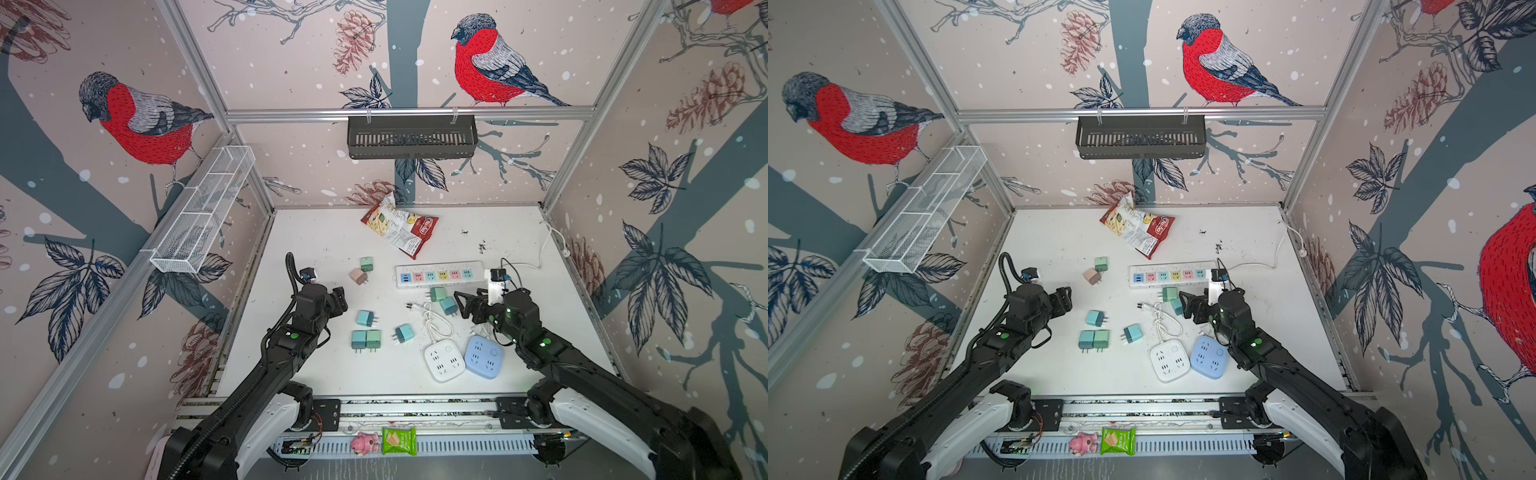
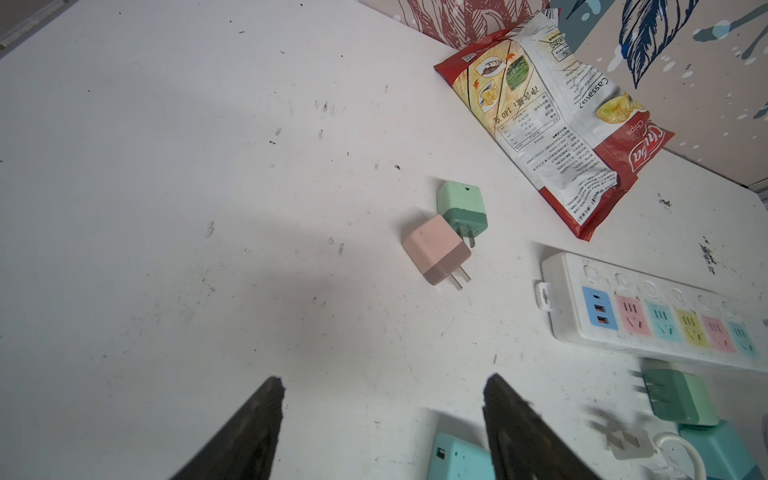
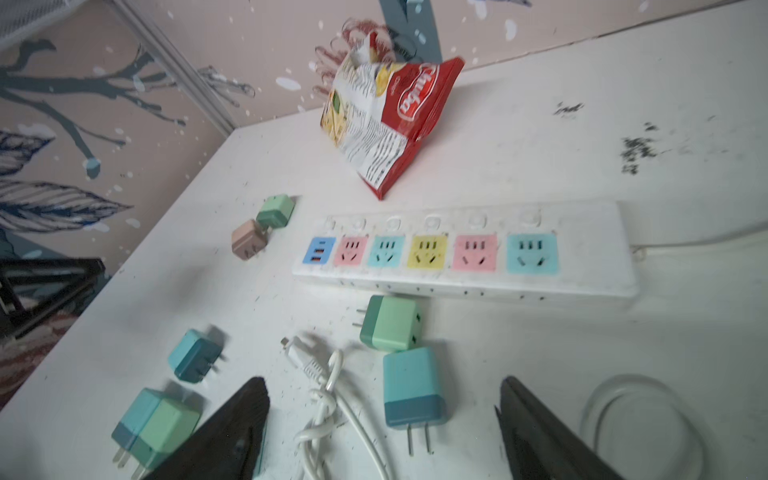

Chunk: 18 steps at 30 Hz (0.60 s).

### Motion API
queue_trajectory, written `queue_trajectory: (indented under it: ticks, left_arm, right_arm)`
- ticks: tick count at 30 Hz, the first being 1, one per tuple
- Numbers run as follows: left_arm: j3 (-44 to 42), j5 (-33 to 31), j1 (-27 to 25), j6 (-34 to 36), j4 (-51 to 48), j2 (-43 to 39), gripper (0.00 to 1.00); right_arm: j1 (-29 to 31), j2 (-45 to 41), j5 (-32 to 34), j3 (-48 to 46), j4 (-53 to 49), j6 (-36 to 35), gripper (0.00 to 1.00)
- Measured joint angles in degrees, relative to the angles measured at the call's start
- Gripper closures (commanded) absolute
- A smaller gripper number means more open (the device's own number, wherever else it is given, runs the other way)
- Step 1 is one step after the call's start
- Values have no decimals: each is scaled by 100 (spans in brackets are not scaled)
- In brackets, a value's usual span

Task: Insert the plug
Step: 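Lower the right gripper and grasp the teal plug adapter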

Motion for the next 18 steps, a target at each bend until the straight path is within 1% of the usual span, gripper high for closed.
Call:
queue_trajectory:
  ticks: [3, 5, 8, 11, 15, 18]
  left_arm:
    - [-26, 9, 0, 0, -7, -81, 23]
    - [-37, 7, 0, 2, -9, -120, 22]
    - [-46, 7, 0, 2, -9, -170, 22]
    - [-52, 9, 0, 2, -13, -190, 22]
    - [-59, 9, 0, 2, -13, -203, 21]
    - [-61, 11, 0, 4, -13, -203, 21]
  right_arm:
    - [525, 476, 481, 107, 4, -31, 9]
    - [625, 793, 632, 122, 52, -37, 9]
    - [682, 1325, 719, 179, 90, -31, 10]
    - [776, 1869, 778, 426, 109, -31, 13]
    - [822, 2634, 1106, 807, 85, -20, 14]
    - [782, 2916, 1360, 905, -44, -17, 14]
